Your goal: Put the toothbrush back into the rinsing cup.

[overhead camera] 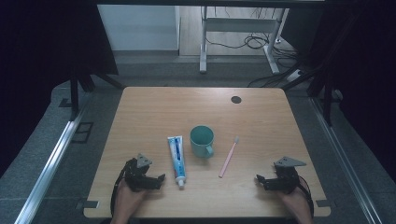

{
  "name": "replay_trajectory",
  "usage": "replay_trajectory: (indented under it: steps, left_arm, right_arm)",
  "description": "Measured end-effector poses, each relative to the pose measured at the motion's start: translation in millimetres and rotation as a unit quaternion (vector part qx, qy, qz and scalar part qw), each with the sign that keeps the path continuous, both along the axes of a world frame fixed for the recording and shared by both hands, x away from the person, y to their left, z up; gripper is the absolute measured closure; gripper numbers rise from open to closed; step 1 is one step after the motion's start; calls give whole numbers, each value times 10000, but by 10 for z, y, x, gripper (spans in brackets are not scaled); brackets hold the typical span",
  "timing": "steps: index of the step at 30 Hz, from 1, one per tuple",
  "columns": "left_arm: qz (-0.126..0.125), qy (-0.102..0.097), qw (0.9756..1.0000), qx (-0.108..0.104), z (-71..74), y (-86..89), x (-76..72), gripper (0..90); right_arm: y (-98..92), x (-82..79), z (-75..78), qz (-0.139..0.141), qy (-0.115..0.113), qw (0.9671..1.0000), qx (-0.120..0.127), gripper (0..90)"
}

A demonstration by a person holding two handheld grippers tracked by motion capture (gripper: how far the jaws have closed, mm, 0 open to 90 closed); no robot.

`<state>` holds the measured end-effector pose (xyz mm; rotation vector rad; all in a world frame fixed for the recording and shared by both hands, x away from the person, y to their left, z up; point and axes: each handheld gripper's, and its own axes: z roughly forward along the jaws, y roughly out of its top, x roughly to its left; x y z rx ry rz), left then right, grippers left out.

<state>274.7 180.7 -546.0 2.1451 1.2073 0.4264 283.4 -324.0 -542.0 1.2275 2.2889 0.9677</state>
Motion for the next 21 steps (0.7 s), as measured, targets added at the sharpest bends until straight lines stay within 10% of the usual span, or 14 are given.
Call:
replay_trajectory:
  steps: [21]
  left_arm:
    - [-11, 9, 10000, 23, 2, 2, 1, 0]
  right_arm:
    - [1, -1, 0, 31, 13, 10000, -6, 54]
